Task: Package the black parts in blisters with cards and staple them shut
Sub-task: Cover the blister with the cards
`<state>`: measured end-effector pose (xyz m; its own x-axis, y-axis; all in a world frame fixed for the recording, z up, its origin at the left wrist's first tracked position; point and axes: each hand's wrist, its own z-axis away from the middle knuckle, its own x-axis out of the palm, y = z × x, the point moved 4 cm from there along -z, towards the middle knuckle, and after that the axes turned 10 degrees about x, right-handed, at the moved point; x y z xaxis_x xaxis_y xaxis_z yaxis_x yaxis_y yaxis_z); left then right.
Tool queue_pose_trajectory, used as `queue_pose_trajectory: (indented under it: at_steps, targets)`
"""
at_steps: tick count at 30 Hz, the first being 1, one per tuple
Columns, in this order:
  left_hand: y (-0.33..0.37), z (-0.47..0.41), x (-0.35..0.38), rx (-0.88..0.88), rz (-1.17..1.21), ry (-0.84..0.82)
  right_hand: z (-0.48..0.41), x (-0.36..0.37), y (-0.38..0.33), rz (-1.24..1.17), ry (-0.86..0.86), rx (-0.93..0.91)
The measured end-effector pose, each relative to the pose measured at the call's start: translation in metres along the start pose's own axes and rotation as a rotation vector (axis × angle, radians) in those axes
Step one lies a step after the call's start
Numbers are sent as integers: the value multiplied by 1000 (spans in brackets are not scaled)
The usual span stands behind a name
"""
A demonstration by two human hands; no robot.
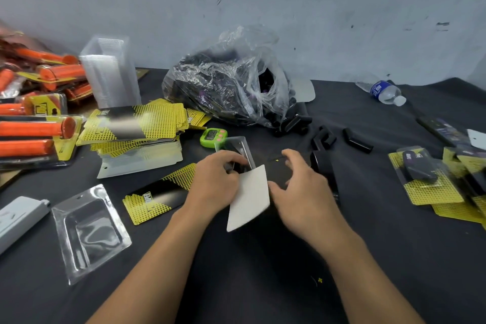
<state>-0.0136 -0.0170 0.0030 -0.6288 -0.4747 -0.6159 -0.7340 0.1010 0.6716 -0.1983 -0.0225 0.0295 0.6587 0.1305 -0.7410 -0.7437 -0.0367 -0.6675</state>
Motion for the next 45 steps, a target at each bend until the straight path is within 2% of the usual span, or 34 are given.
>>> queue_pose_trajectory:
  at_steps: [2,5,7,9,12,16,19,21,24,26,29,32,42,45]
  targets:
    - [-2,-1,0,17,27,5,-3,9,1,-102,-34,64]
    - [-4,-2,2,75,97,-12,-3,12,4,-328,29,151]
    - [-5,-4,3,120,128,5,-4,20,6,-464,-58,192]
    - [-7,-5,3,130,168,39,-5,27,7,-459,-124,186]
    - [-8,-6,-1,85,225,110,-11,28,11,-450,-40,164]
    - [-11,-2,-12,-128,-30,223,-20,24,19,-624,123,154]
    - [-10,3,-12,-233,-242,111,-23,22,21,-810,147,171]
    - [-9,4,-12,-258,-275,71,-23,24,18,-848,123,166]
    - [-9,3,-16,-284,-193,53,-22,36,12,-788,1,159]
    - [-11,3,-16,-311,-120,47,-21,44,10,-632,-66,130]
    - [-9,5,-14,-302,-113,47,-20,48,9,-413,-85,61]
    - [-7,4,-14,-264,-134,63,-17,48,8,-299,-82,54]
    - [-7,2,-9,-257,-113,85,-28,40,22,-304,-35,203]
    - [-5,3,-7,-240,-93,80,-30,39,25,-316,34,228]
